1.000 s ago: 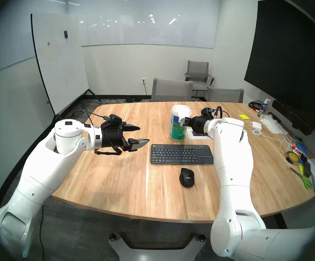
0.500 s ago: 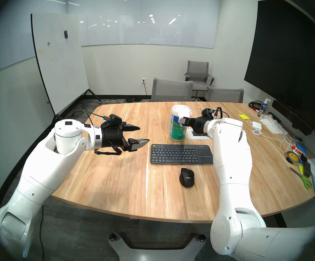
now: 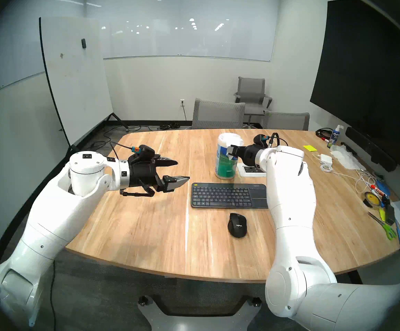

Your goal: Wipe the keyboards and mice with a disinfecting wipe, then set the wipe down

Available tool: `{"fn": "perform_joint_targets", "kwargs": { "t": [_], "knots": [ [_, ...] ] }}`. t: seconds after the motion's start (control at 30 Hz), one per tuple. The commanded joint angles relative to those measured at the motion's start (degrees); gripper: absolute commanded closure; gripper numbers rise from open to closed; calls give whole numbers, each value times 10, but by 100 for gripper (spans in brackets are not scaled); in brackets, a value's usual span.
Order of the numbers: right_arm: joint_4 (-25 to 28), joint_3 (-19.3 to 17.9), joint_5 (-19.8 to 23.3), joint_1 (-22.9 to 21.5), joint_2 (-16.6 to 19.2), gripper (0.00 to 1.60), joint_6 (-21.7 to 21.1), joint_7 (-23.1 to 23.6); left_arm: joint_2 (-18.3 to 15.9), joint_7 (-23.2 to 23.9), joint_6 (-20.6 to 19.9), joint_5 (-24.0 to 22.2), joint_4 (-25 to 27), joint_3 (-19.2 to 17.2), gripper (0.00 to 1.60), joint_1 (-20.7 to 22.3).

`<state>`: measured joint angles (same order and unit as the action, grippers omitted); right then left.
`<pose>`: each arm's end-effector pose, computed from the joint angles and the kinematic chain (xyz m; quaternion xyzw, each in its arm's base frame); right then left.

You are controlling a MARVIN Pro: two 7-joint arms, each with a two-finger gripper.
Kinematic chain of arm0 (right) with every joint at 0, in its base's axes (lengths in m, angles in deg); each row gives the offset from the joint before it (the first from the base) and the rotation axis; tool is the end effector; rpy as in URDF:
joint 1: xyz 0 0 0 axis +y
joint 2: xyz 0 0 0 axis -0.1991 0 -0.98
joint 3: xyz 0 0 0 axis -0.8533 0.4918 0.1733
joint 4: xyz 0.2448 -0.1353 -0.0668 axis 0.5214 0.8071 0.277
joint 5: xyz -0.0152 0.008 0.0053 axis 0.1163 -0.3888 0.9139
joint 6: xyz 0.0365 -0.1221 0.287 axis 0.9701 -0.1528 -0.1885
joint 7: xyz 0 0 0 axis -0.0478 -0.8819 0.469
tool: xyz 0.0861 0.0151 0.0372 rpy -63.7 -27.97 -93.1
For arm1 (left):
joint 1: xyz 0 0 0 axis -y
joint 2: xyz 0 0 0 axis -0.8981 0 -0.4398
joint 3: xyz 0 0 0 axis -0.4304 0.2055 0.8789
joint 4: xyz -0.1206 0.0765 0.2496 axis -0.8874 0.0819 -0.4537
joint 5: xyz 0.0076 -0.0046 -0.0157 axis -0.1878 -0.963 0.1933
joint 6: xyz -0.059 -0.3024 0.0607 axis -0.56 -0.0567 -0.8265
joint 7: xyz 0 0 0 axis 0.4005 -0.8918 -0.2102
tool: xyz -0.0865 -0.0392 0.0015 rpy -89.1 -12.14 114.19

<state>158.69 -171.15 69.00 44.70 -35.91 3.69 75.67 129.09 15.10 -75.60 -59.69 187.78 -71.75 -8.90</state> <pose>0.5543 0.0052 -0.1792 -0.8187 -0.0018 -0.5294 0.2224 0.4237 0.0170 -0.1607 0.6922 -0.4031 0.5232 0.2909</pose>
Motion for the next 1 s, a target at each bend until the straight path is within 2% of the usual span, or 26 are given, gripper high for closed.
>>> {"fn": "perform_joint_targets", "kwargs": {
  "t": [0.0,0.17,0.23,0.27,0.3,0.5,0.63,0.7,0.73,0.97],
  "knots": [
    [1,-4,7,-25,-4,0,13,0,-1,0,1,-1,6,-4,0,4],
    [-4,-4,8,-27,-4,0,17,-2,-1,0,1,-1,6,-4,0,4],
    [-7,-4,8,-27,-4,20,20,-4,-1,0,1,-1,6,-4,0,4],
    [-8,-5,8,-27,-4,20,20,-4,-1,0,1,-1,6,-4,0,4],
    [-9,-5,8,-27,-4,31,21,-5,-1,0,1,-1,6,-4,0,4],
    [-15,-8,8,-27,-3,36,26,-6,-1,0,1,-1,6,-4,0,4],
    [-15,-9,8,-26,-2,46,26,-7,-1,0,1,-1,6,-4,0,4],
    [-16,-9,7,-25,-2,63,27,-7,-1,0,1,-1,6,-4,0,4],
    [-17,-10,7,-25,-1,80,28,-7,-1,0,1,-1,6,-4,0,4],
    [-20,-11,6,-24,-1,100,34,-7,-1,0,1,-1,6,-4,0,4]
  ]
}}
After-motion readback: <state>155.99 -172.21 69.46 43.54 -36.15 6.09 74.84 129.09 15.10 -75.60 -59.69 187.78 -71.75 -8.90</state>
